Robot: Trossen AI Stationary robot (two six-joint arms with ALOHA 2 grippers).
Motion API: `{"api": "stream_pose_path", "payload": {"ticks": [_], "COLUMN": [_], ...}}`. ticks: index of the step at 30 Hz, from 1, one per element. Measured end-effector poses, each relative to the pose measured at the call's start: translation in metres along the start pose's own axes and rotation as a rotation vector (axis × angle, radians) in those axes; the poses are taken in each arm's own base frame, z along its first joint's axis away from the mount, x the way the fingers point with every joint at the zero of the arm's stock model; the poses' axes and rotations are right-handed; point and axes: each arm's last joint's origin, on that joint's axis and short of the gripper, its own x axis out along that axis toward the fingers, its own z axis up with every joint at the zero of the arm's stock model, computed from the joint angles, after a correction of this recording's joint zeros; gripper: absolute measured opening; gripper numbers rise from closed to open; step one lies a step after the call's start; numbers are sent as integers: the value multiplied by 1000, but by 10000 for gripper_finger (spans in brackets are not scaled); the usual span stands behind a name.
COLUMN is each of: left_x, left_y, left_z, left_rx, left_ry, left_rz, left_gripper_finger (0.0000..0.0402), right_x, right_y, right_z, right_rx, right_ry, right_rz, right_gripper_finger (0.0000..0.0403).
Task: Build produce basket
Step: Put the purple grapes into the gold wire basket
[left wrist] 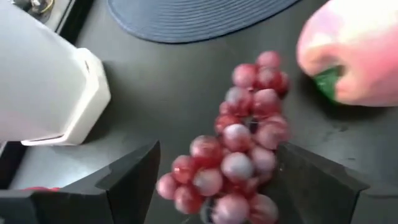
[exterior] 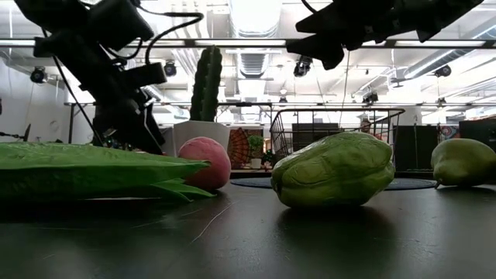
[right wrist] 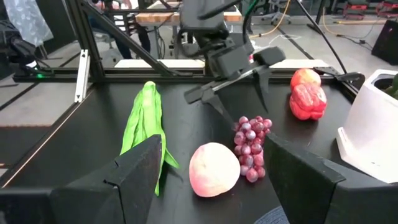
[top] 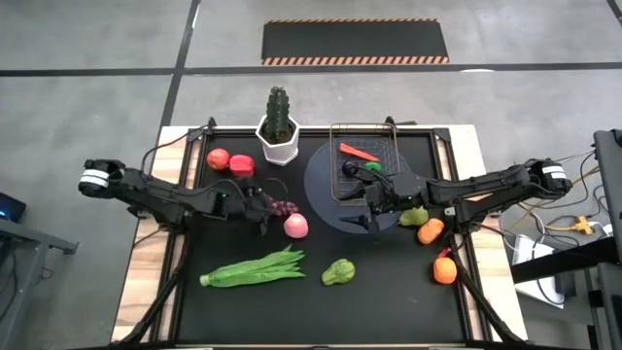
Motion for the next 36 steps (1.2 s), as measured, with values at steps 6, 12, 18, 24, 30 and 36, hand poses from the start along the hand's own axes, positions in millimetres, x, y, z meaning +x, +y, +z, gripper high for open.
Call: {"api": "stream_pose_path", "payload": {"ticks": [6,12,18,24,30,36], "left_x": [12,21,20,20,19,17], "left_y": [11,13,13,13,13,13], "left_z": [-4,-11,-10,-11,-10,-4], "left_rx": [-27,-48,-47,-47,-51,-54], "left_ry": [31,37,35,39,36,21], "left_rz": [-26,-57,-67,-67,-68,-71], "left_gripper_finger": [302,285,226,147,81,62], "right_x": [0,0,0,0,-1,-8], "right_y": [0,0,0,0,9,19], "right_z": [-3,-4,-4,-4,-3,3], "right_rx": [2,1,4,4,-28,-56], "right_ry": [28,37,42,46,36,10], "right_rz": [0,0,0,0,26,63], "right_gripper_finger": [265,265,265,265,265,265]}}
